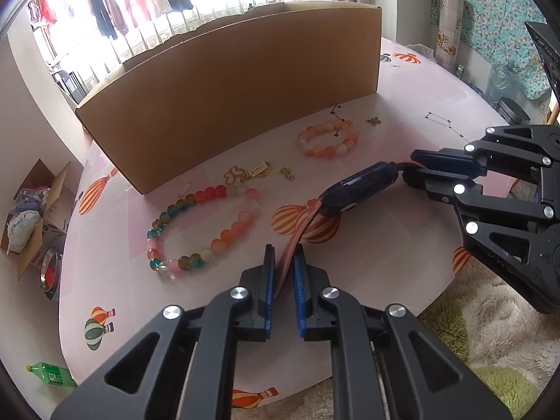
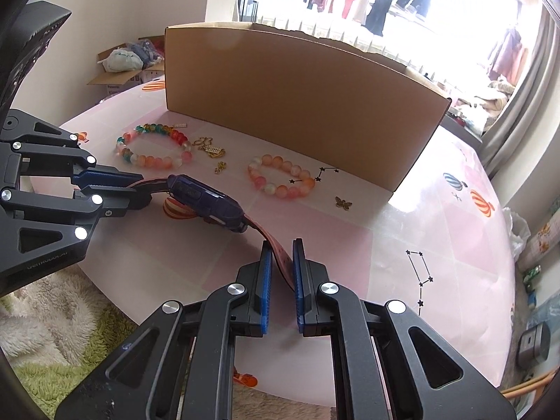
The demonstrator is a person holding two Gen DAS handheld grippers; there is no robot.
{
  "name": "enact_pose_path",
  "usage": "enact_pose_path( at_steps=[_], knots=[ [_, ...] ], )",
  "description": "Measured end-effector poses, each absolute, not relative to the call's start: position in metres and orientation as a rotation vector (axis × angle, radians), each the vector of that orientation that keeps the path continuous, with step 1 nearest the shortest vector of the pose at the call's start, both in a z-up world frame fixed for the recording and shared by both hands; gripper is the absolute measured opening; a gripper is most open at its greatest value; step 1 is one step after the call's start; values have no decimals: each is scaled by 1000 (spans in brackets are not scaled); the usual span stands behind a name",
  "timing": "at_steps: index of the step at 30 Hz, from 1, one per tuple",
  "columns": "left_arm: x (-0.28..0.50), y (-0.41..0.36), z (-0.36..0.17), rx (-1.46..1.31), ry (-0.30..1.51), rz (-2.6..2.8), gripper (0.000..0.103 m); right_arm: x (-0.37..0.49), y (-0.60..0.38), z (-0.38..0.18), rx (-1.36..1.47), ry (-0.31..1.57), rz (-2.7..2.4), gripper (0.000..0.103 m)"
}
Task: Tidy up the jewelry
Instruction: 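Grasp the watch face with the right gripper while the left grips the pink strap, then hold the watch with both grippers, keeping it above the table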
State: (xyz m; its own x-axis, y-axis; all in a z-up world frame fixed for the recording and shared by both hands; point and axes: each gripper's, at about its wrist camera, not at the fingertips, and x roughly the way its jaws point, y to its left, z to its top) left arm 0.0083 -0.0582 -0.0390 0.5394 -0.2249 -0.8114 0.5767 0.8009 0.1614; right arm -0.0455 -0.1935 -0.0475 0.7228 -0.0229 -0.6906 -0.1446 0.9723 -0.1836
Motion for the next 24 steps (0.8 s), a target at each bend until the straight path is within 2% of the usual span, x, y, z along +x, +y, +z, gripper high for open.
enact_pose_path(
  at_steps=[24],
  knots=[
    [8, -56, -40, 436, 906, -498, 12, -46, -196, -46, -220, 770, 73, 10]
  ],
)
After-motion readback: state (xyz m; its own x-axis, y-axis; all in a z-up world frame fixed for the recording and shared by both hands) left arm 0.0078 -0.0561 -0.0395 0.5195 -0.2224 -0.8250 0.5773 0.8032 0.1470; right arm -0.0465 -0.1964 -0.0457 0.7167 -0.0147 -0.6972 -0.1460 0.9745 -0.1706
